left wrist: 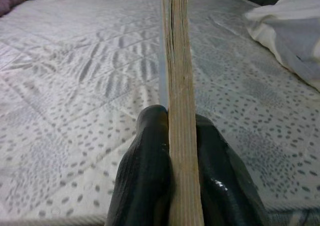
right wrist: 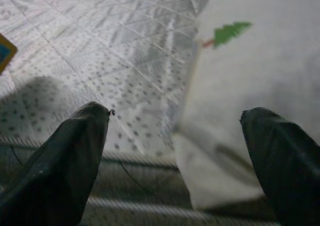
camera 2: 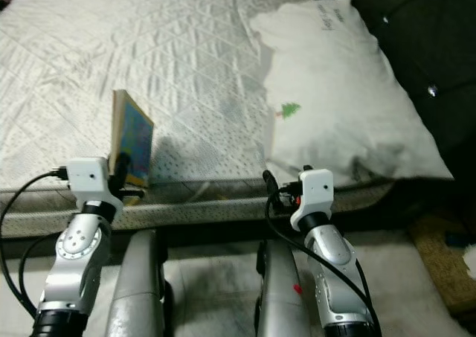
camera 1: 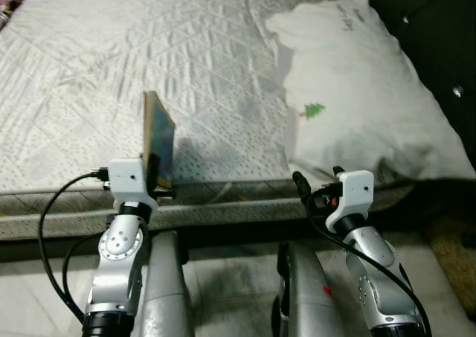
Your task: Clean up the room
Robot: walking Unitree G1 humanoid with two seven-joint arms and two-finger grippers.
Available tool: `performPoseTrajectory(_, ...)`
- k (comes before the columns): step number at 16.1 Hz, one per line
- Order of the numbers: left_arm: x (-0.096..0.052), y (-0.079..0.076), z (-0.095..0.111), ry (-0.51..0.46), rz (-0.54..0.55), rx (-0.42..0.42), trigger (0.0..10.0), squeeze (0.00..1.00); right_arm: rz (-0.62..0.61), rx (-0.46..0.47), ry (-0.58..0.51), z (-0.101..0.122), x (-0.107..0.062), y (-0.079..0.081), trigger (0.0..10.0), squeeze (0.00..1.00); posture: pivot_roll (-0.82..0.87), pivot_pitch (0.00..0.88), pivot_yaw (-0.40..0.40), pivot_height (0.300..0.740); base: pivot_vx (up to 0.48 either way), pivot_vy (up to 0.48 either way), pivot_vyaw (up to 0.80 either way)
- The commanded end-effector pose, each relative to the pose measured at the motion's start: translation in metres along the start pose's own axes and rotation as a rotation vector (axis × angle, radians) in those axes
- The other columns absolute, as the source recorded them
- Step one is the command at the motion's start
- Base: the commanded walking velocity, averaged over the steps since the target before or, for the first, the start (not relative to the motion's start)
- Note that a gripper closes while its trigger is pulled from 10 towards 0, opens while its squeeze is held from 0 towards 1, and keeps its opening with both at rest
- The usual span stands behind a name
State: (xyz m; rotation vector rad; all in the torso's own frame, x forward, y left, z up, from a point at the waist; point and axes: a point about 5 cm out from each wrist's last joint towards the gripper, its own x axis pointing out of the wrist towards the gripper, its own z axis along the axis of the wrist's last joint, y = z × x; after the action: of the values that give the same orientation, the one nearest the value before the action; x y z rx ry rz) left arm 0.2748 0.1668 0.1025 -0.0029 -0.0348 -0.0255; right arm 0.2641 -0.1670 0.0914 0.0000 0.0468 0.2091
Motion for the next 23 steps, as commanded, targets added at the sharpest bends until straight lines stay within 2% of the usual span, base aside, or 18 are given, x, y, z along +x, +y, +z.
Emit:
performPoseTrajectory(1,0.003,-0.001,0.008,-0.042,-0.011,-0.005,10.0,0.0,0.012,0.005,-0.007,0.001,0.001,0.002,10.0,0.0,-0.06,0.175,0.003,0.561,0.337,0.0,0.0)
performPoseTrajectory(6,0.004,-0.005,0.008,-0.047,-0.036,-0.014,10.0,0.0,0.012,-0.003,-0.009,0.0,0.0,0.002,10.0,0.0,-0.06,0.171,0.005,0.561,0.421,0.0,0.0)
performPoseTrajectory(16,0.008,-0.005,0.004,-0.013,-0.024,-0.02,10.0,0.0,0.005,0.002,-0.012,0.001,0.002,0.001,10.0,0.0,-0.06,0.175,0.006,0.561,0.0,0.0,0.0)
performPoseTrajectory(18,0.015,-0.008,0.005,-0.016,-0.032,-0.084,10.0,0.0,0.006,-0.003,-0.013,0.001,0.003,0.001,10.0,0.0,-0.07,0.17,0.001,0.556,0.0,0.0,0.0)
performPoseTrajectory(20,0.022,-0.015,0.008,-0.024,-0.063,-0.118,10.0,0.0,0.006,-0.008,-0.016,0.002,0.003,0.001,10.0,0.0,-0.08,0.169,0.0,0.532,0.0,0.0,0.0)
performPoseTrajectory(21,0.026,-0.02,0.009,-0.018,-0.09,-0.141,10.0,0.0,0.005,-0.009,-0.019,0.003,0.004,0.0,10.0,0.0,-0.08,0.167,-0.004,0.527,0.0,0.0,0.0)
performPoseTrajectory(23,0.038,-0.038,0.012,0.007,-0.139,-0.242,10.0,0.0,0.001,-0.019,-0.023,0.004,0.004,0.0,10.0,0.0,-0.09,0.164,-0.007,0.527,0.0,0.0,0.0)
